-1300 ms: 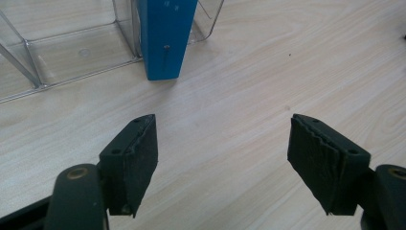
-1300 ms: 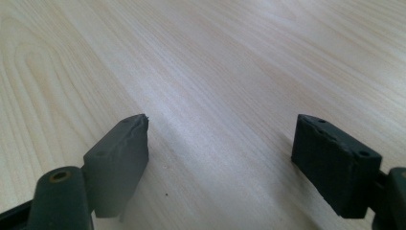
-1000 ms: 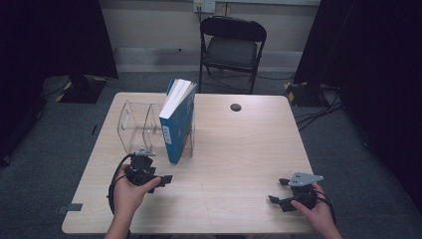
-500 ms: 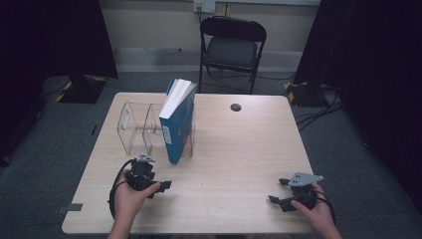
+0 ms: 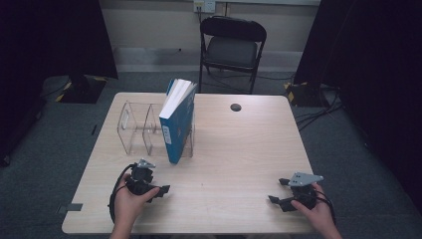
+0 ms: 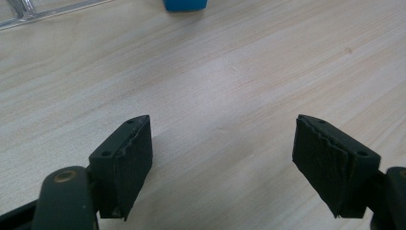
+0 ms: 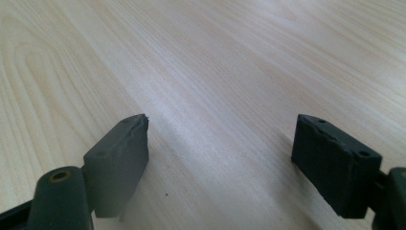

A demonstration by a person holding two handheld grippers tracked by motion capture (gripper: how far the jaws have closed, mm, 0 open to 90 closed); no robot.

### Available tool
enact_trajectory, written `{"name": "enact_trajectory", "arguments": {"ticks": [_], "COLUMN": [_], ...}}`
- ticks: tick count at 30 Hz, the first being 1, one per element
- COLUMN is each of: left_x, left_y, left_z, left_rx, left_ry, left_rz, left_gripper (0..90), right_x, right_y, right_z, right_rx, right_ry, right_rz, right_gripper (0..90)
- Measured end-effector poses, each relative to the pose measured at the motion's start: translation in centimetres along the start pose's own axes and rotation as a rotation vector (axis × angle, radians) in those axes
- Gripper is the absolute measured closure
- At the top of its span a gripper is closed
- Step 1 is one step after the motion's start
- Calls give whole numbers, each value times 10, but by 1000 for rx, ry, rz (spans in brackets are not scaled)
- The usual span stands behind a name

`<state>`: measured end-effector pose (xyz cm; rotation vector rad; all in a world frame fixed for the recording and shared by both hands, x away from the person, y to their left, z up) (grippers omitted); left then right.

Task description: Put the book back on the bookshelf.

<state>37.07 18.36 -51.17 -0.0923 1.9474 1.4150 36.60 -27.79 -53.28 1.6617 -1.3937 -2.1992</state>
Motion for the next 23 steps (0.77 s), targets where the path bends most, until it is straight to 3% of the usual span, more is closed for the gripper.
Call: {"name": "enact_trajectory", "arguments": {"ticks": [8,23], "left_x": [7,11], "left_y": [-5,-8], "left_z": [2,2], "left_rx": [-12,-29], "left_ry": [-11,-113], "left_rz": [9,-18], "left_gripper": [181,144], "right_x": [0,0], "right_y": [0,0], "right_z": [0,0], "right_rx": [0,0], "right_ry": [0,0], "right_rz": [0,0], "right_gripper": [196,197]}}
Point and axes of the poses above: each handheld gripper's, and its own axes: y roughly backward along the jaws, x roughly out of its underside, z roughly to its left, the point moved 5 cm from there along -y, roughly forward along the jaws, and after that the axes turned 2 degrees about -x, right-handed, at the moved point
